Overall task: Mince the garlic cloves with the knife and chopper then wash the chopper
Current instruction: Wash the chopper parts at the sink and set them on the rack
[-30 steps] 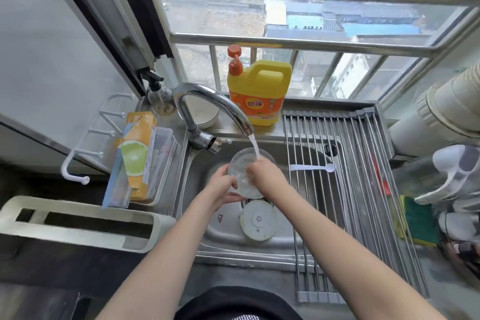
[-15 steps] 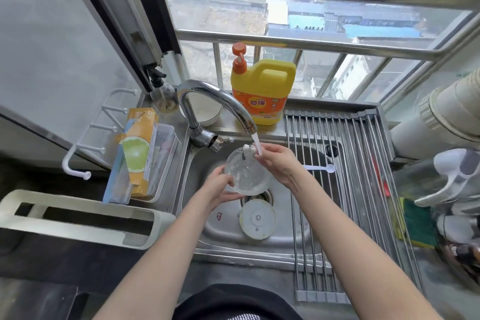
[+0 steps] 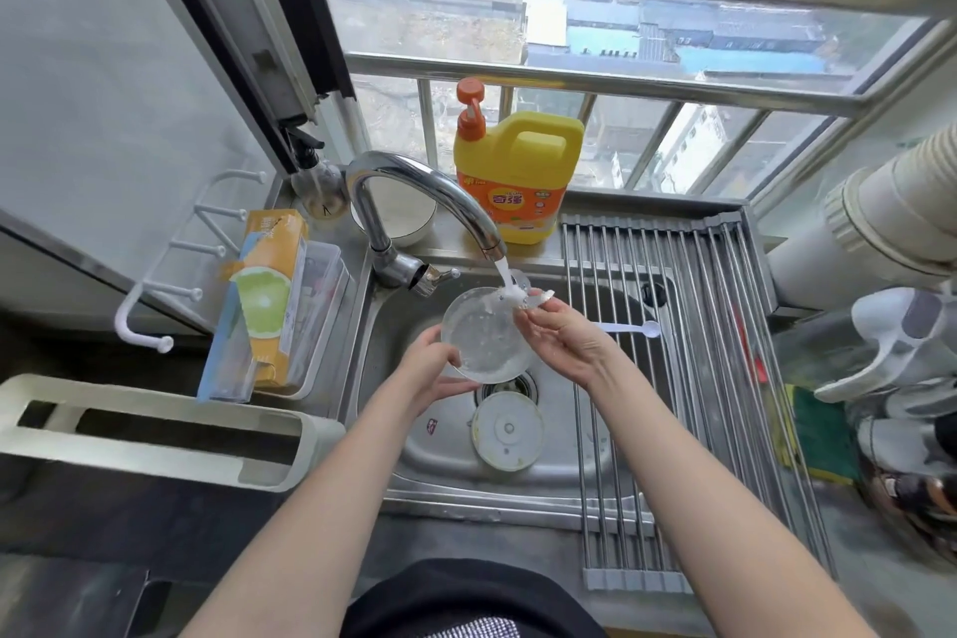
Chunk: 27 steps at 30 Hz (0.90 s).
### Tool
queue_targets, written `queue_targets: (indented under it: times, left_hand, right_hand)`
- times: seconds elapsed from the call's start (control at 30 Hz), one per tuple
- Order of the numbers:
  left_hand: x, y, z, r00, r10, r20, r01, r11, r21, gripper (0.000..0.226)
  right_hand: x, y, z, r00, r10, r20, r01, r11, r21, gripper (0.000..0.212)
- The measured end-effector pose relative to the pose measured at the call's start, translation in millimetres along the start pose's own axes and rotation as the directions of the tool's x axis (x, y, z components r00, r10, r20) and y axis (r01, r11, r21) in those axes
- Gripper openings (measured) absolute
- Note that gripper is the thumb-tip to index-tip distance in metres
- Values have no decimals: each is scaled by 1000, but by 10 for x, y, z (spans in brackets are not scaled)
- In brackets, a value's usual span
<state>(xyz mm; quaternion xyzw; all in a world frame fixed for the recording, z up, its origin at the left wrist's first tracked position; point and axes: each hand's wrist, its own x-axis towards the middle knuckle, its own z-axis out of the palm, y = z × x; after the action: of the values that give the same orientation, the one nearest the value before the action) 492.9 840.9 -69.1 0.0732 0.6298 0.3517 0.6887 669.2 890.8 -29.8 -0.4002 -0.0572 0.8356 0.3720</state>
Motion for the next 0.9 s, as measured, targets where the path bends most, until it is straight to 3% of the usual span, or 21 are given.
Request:
queue_targets:
  times: [0.23, 0.37, 0.5, 0.57, 0.67, 0.73, 0.8, 0.9]
  left_hand:
    - [-21, 21, 14, 1000, 10, 1, -10, 1000, -3, 62]
    - [-15, 7, 11, 1000, 20, 1, -20, 1000, 0, 64]
    - [-9, 2, -6, 1000, 26, 0, -26, 1000, 1, 64]
    - [-13, -3, -16, 1000, 18, -5, -18, 1000, 0, 65]
    - [-19, -17, -20, 1000, 10, -10, -10, 1000, -2, 62]
    - [-25, -19, -18, 1000, 8, -13, -8, 1000, -2, 60]
    - [-19, -18, -23, 1000, 9, -10, -9, 1000, 4, 59]
    - [-12, -14, -27, 1000, 16, -4, -16, 1000, 12, 56]
  right_hand:
    - [41, -37, 3, 994, -15, 113, 38, 979, -202, 37]
    - [37, -33, 64, 989, -107, 103, 142, 888, -437, 21]
    - [34, -36, 144, 962, -243, 129, 249, 568, -784, 10]
    - [32, -44, 221, 925, -354, 138, 256, 313, -915, 12]
    - [38, -37, 339, 868, -424, 259, 232, -116, -966, 27]
    - [35, -41, 411, 857, -406, 318, 197, -312, -929, 33]
    - [41, -72, 471, 870, -368, 327, 144, -446, -883, 30]
    - [80, -121, 510, 884, -275, 378, 224, -461, -859, 19]
